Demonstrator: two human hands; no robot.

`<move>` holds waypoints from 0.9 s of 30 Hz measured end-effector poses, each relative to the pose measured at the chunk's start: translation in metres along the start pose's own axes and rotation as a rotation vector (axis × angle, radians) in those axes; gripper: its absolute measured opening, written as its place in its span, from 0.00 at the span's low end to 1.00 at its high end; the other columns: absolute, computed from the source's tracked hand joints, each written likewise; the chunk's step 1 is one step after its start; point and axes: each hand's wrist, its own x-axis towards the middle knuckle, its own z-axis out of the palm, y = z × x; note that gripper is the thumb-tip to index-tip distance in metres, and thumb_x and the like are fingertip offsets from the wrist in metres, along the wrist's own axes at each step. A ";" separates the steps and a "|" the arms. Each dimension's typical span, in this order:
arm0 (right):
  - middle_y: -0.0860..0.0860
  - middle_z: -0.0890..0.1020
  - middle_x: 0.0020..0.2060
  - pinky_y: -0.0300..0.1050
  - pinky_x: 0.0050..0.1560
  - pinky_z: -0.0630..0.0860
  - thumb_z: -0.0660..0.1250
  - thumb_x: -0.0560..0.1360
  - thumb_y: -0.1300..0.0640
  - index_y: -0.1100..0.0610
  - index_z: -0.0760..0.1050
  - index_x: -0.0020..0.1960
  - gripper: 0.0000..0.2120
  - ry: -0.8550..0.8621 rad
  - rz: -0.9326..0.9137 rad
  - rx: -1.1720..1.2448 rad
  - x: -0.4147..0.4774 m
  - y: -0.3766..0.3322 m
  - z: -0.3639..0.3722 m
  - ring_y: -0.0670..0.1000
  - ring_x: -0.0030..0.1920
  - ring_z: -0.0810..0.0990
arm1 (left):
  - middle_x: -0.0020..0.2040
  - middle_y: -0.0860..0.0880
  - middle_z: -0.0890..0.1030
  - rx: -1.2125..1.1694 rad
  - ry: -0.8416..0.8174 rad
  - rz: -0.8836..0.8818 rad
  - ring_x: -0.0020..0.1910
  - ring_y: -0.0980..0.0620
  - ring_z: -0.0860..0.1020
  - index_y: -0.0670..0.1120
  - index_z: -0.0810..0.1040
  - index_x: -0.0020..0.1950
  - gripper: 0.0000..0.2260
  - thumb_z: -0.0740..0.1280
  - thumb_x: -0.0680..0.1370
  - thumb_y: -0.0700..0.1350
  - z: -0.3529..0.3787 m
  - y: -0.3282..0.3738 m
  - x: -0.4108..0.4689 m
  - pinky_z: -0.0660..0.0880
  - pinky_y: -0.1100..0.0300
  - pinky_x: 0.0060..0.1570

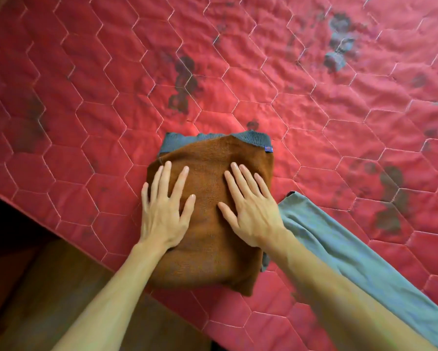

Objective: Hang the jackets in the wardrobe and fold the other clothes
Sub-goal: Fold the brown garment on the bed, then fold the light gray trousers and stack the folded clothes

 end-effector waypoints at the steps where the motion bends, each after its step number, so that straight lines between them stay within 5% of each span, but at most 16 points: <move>1: 0.52 0.52 0.80 0.54 0.79 0.50 0.48 0.80 0.39 0.56 0.55 0.80 0.34 -0.004 0.018 0.004 -0.001 0.003 -0.003 0.50 0.80 0.49 | 0.83 0.49 0.48 -0.042 -0.022 -0.015 0.82 0.49 0.47 0.57 0.52 0.82 0.28 0.53 0.82 0.59 -0.002 -0.003 -0.001 0.58 0.38 0.75; 4: 0.52 0.54 0.80 0.56 0.79 0.52 0.46 0.80 0.40 0.56 0.57 0.80 0.33 0.010 0.086 0.023 -0.006 0.013 -0.011 0.51 0.80 0.50 | 0.83 0.52 0.47 -0.093 -0.064 -0.049 0.82 0.52 0.47 0.56 0.50 0.82 0.30 0.51 0.82 0.61 -0.009 -0.011 -0.004 0.62 0.38 0.74; 9: 0.60 0.65 0.76 0.52 0.74 0.55 0.50 0.80 0.46 0.62 0.67 0.74 0.29 0.095 0.307 0.052 -0.040 0.051 -0.014 0.60 0.76 0.64 | 0.81 0.45 0.60 -0.021 0.137 -0.148 0.80 0.46 0.56 0.46 0.64 0.79 0.27 0.52 0.82 0.57 -0.017 0.022 -0.005 0.49 0.36 0.76; 13: 0.62 0.72 0.71 0.53 0.70 0.58 0.52 0.79 0.49 0.64 0.73 0.69 0.27 0.109 0.378 -0.023 -0.096 0.096 -0.017 0.60 0.71 0.72 | 0.79 0.43 0.64 -0.100 0.213 0.021 0.79 0.44 0.59 0.45 0.69 0.76 0.24 0.56 0.82 0.52 -0.005 0.094 -0.003 0.51 0.40 0.76; 18: 0.63 0.75 0.68 0.54 0.70 0.59 0.53 0.78 0.50 0.65 0.74 0.67 0.26 0.146 0.493 -0.051 -0.159 0.155 -0.022 0.61 0.68 0.75 | 0.77 0.39 0.67 -0.230 0.162 0.226 0.75 0.40 0.66 0.41 0.74 0.72 0.22 0.58 0.81 0.47 0.025 0.196 -0.004 0.62 0.43 0.74; 27: 0.62 0.76 0.67 0.54 0.70 0.60 0.53 0.78 0.48 0.64 0.74 0.66 0.27 0.209 0.688 -0.015 -0.288 0.250 -0.025 0.61 0.67 0.75 | 0.73 0.39 0.70 -0.266 -0.062 0.398 0.71 0.39 0.70 0.41 0.73 0.71 0.21 0.60 0.79 0.45 0.085 0.348 -0.043 0.65 0.43 0.73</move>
